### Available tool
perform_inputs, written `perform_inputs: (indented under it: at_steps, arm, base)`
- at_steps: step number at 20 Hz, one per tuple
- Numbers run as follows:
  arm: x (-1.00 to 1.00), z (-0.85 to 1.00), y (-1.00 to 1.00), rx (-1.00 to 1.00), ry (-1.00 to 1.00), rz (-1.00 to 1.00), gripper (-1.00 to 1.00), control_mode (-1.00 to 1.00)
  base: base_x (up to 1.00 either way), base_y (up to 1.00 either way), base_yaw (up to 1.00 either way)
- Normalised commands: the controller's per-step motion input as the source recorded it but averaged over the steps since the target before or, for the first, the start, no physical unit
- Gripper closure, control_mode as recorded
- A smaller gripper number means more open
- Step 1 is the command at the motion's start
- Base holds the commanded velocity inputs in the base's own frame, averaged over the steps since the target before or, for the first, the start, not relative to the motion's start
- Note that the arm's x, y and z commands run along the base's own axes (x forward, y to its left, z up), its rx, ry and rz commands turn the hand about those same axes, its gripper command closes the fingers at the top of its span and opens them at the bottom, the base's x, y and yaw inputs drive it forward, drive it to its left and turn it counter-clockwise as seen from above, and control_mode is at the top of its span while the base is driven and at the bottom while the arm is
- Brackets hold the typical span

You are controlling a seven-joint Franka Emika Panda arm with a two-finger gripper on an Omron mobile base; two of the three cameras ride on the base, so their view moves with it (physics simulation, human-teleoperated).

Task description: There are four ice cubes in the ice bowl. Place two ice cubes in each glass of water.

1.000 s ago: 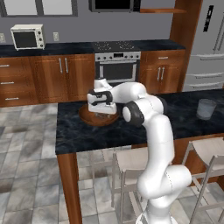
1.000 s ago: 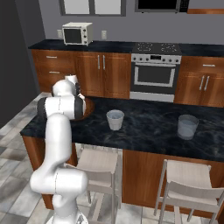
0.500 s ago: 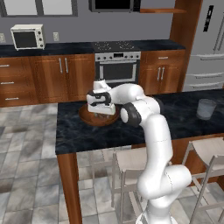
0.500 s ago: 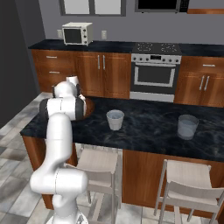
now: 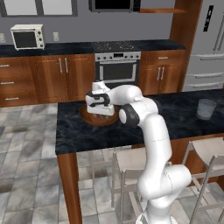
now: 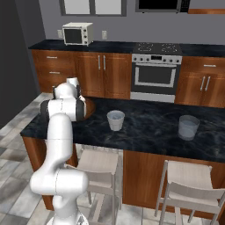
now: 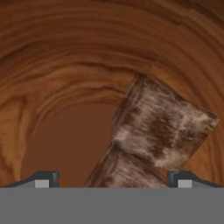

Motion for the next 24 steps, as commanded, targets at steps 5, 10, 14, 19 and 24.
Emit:
perform_inputs:
  at_steps: [5, 10, 14, 19, 24]
  arm:
    - [0.0, -0.17, 0.01, 0.0, 0.0, 0.0, -1.0, -1.0]
    - [0.0, -0.08, 0.0, 0.0, 0.0, -0.03, -1.0, -1.0]
    - [0.0, -0.03, 0.0, 0.0, -0.02, -0.1, -1.0, -1.0]
    - [0.0, 0.0, 0.0, 0.0, -0.06, -0.17, -1.0, -1.0]
    - [0.0, -0.05, 0.0, 0.0, -0.07, -0.17, -1.0, -1.0]
  base:
    - [0.0, 0.0, 0.0]
    - [0.0, 0.0, 0.0]
    - [0.0, 0.0, 0.0]
    - [0.0, 0.0, 0.0]
    - [0.0, 0.0, 0.0]
